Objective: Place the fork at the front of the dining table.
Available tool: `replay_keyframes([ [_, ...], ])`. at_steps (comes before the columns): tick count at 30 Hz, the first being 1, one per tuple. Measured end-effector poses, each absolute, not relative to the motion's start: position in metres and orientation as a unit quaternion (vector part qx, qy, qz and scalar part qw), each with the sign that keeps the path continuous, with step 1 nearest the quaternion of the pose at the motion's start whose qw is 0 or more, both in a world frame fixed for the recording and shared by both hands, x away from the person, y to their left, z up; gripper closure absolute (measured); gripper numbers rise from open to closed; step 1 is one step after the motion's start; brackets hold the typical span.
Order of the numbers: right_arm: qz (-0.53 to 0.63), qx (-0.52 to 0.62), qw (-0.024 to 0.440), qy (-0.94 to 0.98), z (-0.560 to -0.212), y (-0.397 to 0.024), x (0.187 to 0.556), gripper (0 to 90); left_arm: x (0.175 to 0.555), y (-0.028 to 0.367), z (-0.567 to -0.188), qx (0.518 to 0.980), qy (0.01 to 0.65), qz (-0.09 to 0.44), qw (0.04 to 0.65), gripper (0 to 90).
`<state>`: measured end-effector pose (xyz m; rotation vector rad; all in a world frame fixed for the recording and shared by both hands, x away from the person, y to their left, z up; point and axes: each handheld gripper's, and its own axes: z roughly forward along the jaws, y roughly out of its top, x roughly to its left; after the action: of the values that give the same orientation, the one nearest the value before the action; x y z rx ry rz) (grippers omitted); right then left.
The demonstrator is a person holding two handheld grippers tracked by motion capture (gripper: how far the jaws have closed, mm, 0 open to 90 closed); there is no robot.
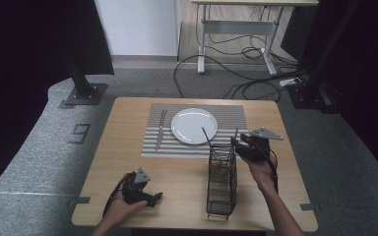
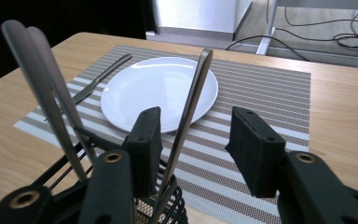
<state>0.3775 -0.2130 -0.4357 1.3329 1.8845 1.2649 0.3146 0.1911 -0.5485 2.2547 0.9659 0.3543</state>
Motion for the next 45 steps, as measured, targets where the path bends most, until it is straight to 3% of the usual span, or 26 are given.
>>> replay_keyframes([
  [16,0.453,0.496,0.240,0.701,-0.434,-0.204,0.381,77.5,0.315,0.191,-0.549,0.860,0.369,0.135,0.326,0.0],
  [33,0.506,0.461,0.225,0.693,-0.425,-0.202,0.352,85.5,0.315,0.191,-0.549,0.860,0.369,0.135,0.326,0.0],
  [45,0.545,0.433,0.235,0.679,-0.407,-0.210,0.337,85.7,0.315,0.191,-0.549,0.860,0.369,0.135,0.326,0.0],
])
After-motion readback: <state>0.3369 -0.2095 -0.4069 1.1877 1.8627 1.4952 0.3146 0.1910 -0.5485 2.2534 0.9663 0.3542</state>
